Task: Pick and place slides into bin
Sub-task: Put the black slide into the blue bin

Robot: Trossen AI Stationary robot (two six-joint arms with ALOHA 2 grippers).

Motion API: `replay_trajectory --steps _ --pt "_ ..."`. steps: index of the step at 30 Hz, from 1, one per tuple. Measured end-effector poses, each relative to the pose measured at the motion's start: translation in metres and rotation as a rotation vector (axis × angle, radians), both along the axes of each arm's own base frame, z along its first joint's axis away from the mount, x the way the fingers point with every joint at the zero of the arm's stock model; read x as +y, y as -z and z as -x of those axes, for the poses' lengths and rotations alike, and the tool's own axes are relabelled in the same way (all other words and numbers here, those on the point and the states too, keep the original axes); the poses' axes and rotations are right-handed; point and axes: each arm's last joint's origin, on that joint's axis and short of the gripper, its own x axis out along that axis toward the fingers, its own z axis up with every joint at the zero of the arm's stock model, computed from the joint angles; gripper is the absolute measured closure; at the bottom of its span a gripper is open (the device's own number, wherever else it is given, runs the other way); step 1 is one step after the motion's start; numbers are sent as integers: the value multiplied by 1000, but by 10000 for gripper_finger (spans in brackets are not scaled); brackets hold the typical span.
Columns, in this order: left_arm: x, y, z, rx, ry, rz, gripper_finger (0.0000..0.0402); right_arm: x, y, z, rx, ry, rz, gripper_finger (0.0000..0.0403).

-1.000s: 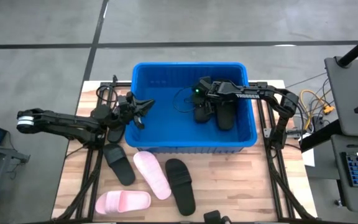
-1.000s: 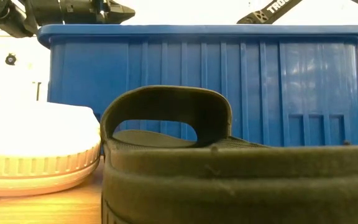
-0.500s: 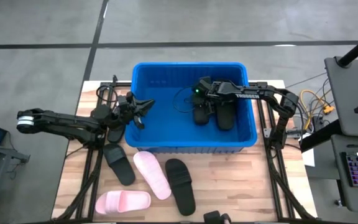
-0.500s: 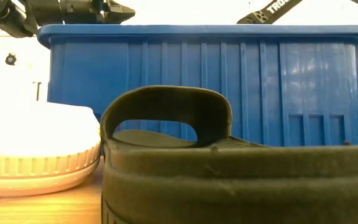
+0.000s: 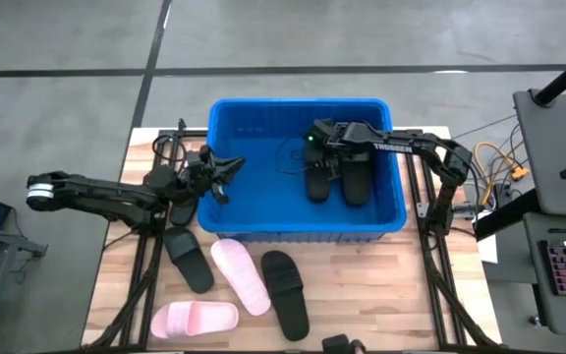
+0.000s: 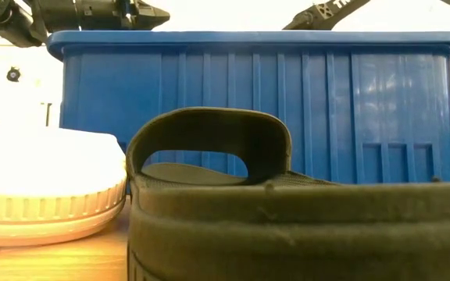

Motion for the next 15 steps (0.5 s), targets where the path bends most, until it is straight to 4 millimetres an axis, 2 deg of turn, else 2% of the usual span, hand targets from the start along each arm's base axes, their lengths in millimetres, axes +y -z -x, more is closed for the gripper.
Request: replay_trajectory --steps 9,15 --pt "0 0 0 0 0 0 395 1 -4 2 8 31 -55 215" --pt "0 0 0 0 0 0 395 0 -15 -1 -48 110 -67 215"
